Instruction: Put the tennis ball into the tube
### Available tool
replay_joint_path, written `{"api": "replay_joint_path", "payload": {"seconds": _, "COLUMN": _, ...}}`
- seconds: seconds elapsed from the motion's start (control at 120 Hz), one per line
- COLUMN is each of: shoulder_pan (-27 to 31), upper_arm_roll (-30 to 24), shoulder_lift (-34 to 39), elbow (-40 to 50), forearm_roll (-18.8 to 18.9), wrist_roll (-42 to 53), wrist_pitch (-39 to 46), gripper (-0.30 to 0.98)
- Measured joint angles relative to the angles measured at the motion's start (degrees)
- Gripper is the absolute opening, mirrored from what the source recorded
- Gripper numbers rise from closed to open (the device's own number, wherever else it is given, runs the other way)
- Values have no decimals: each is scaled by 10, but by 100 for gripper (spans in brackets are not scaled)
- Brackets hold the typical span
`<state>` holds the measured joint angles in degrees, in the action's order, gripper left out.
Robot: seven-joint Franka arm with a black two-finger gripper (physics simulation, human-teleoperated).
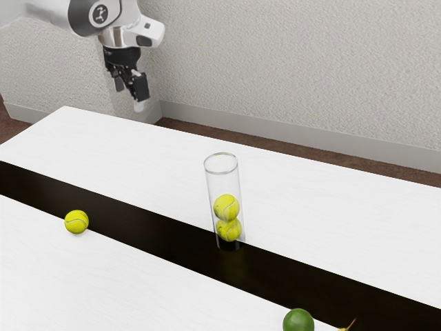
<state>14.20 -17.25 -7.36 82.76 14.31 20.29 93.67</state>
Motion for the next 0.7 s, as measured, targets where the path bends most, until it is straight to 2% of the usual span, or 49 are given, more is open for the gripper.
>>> {"api": "replay_joint_path", "payload": {"seconds": 0.075, "shoulder_pan": 0, "upper_arm_roll": 6, "shoulder_lift": 4, "elbow": 18, "forearm_roll": 0, "wrist_roll": 12, "wrist_pitch": 0, "gripper": 69}}
{"api": "replay_joint_path", "payload": {"seconds": 0.292, "shoulder_pan": 54, "upper_arm_roll": 8, "shoulder_lift": 28, "elbow": 153, "forearm_roll": 0, "wrist_roll": 38, "wrist_pitch": 1, "gripper": 69}}
{"api": "replay_joint_path", "payload": {"seconds": 0.408, "shoulder_pan": 94, "upper_arm_roll": 9, "shoulder_lift": 30, "elbow": 223, "forearm_roll": -12, "wrist_roll": 47, "wrist_pitch": 13, "gripper": 69}}
{"api": "replay_joint_path", "payload": {"seconds": 0.55, "shoulder_pan": 154, "upper_arm_roll": 9, "shoulder_lift": 41, "elbow": 306, "forearm_roll": -15, "wrist_roll": 52, "wrist_pitch": 68, "gripper": 69}}
{"api": "replay_joint_path", "payload": {"seconds": 0.7, "shoulder_pan": 189, "upper_arm_roll": 9, "shoulder_lift": 23, "elbow": 365, "forearm_roll": -19, "wrist_roll": 53, "wrist_pitch": 164, "gripper": 69}}
